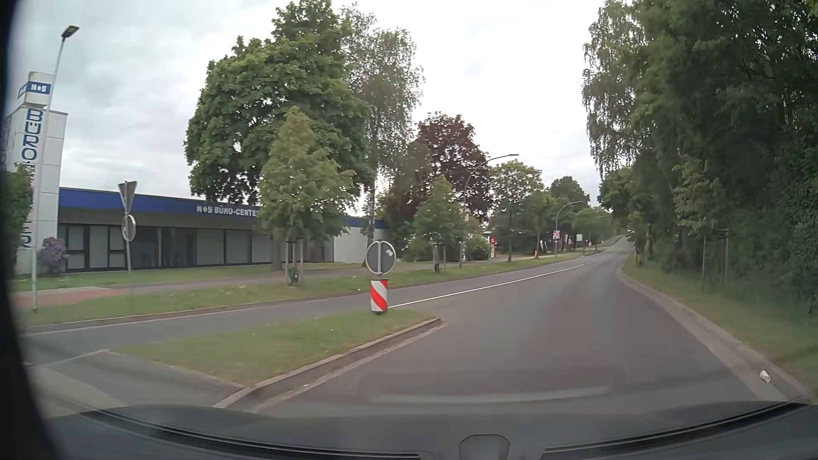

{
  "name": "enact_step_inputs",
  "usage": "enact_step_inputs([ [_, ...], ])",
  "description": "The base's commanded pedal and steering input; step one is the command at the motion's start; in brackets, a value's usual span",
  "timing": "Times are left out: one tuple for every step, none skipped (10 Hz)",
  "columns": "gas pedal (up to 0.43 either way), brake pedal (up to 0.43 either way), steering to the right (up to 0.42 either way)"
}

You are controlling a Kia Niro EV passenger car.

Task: Follow the waypoints while adhering to traffic rules and regulations

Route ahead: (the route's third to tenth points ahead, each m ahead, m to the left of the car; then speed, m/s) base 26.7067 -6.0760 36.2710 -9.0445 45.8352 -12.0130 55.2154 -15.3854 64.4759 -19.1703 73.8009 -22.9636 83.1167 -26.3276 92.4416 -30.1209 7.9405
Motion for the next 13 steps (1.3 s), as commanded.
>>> enact_step_inputs([
  [0.268, 0.006, 0.182],
  [0.287, 0.006, 0.180],
  [0.287, 0.006, 0.180],
  [0.287, 0.006, 0.170],
  [0.287, 0.006, 0.157],
  [0.287, 0.006, 0.142],
  [0.287, 0.006, 0.120],
  [0.287, 0.006, 0.097],
  [0.311, 0.006, 0.080],
  [0.319, 0.006, 0.060],
  [0.331, 0.006, 0.045],
  [0.339, 0.006, 0.031],
  [0.339, 0.006, 0.021],
])
